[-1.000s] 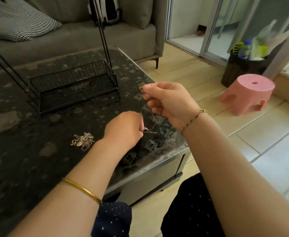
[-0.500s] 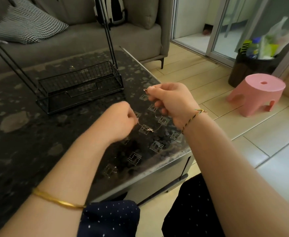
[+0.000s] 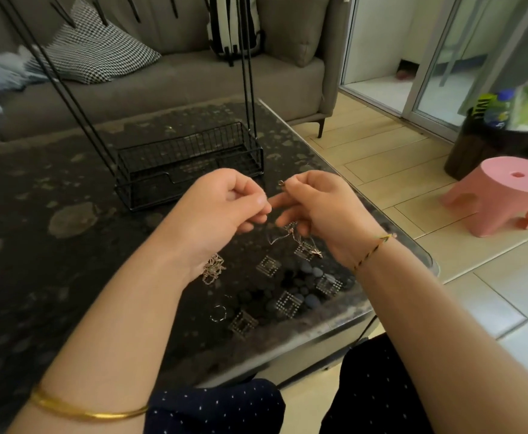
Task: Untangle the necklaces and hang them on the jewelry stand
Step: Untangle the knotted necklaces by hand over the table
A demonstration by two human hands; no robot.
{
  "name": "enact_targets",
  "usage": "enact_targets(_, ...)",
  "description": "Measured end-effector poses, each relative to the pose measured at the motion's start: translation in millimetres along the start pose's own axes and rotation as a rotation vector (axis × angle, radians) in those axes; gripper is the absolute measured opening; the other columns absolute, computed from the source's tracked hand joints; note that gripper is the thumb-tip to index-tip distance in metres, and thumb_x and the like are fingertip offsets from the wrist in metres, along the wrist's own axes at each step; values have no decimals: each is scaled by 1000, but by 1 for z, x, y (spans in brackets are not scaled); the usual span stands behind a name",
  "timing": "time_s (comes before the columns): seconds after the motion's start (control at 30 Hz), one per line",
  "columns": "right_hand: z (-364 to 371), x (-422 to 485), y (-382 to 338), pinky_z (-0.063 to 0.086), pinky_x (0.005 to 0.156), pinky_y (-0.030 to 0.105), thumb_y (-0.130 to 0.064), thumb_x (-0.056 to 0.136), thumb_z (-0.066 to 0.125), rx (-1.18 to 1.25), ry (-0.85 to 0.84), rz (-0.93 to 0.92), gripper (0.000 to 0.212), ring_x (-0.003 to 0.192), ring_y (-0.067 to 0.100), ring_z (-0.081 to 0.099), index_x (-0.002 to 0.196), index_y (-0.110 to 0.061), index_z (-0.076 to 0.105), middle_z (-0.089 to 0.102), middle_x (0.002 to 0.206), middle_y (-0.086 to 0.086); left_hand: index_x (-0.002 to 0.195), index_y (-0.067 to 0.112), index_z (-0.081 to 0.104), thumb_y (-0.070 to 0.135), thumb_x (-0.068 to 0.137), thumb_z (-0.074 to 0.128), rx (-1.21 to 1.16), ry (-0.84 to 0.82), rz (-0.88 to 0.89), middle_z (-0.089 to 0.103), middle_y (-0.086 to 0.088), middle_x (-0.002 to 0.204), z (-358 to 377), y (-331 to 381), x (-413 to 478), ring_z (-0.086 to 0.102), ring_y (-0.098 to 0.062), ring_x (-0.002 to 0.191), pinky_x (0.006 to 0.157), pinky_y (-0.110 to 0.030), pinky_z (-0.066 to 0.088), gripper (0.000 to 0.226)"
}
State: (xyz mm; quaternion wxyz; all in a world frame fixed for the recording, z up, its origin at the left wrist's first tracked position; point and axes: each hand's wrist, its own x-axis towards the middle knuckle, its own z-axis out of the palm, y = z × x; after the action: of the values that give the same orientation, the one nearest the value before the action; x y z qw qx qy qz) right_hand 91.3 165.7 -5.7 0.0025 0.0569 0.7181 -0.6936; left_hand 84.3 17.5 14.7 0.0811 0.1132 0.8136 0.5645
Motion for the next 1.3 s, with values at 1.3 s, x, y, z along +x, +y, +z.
enact_targets(1.3, 3, 2, -1, 33, 43, 22, -13, 95, 44, -373, 89, -90, 33, 40, 12, 33, 83, 14, 58, 53, 52, 3, 88, 14, 67, 0, 92, 53, -67, 55, -147, 73, 2, 78, -15, -7, -8, 62, -2, 63, 53, -18, 44, 20)
